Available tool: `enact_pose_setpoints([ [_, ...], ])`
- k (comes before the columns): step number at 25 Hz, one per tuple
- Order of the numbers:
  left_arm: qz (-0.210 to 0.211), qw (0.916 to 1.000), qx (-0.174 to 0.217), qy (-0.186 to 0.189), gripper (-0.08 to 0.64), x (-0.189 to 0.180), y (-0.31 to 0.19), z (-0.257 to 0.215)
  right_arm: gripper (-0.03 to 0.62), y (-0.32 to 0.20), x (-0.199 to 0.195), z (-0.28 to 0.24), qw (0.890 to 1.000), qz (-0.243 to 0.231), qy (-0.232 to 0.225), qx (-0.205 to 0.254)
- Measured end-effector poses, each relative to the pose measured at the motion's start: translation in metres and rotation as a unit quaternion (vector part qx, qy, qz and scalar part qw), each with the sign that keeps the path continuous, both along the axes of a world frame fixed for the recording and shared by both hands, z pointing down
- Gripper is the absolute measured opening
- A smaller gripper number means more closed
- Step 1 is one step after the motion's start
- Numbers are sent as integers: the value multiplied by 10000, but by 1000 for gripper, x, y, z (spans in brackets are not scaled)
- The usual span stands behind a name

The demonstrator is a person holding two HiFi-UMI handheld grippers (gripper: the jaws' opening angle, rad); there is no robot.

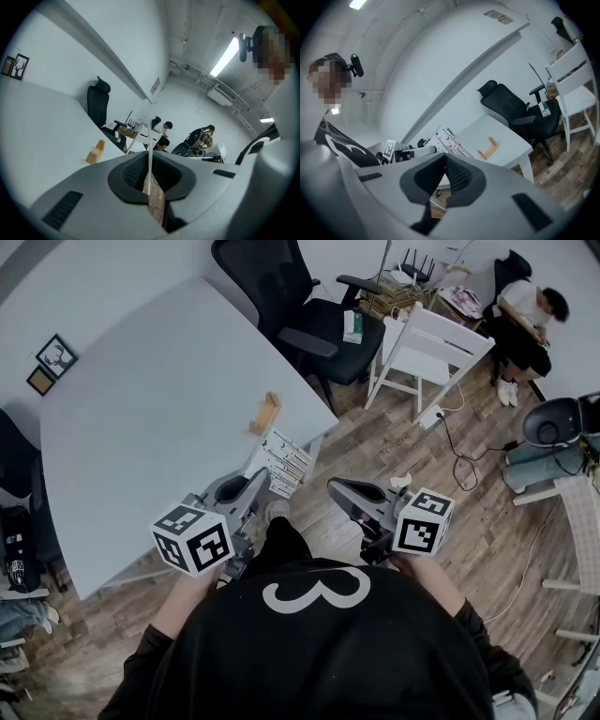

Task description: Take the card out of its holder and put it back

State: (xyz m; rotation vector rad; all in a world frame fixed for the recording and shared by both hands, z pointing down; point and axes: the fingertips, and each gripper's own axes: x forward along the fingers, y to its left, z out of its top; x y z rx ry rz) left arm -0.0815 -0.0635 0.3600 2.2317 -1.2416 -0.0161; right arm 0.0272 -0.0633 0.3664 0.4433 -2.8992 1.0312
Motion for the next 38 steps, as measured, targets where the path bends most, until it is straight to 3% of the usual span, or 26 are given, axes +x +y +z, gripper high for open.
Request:
enact_pose_setpoints([
  [12, -189, 9996, -1, -226, 25, -44, -78, -11, 8, -69, -27, 2, 9996, 101, -115, -225],
  [20, -305, 9983, 126, -477, 25, -54, -91, -12, 8, -81, -27, 8, 9992, 268, -211, -205],
  [30, -583, 9953, -38, -775, 25, -90, -138, 9, 9, -121, -45, 19, 9982, 416, -172, -408],
  [38, -613, 9937, -195, -918, 25, -98, -158, 33, 8, -136, -46, 28, 9973, 533, -90, -498],
])
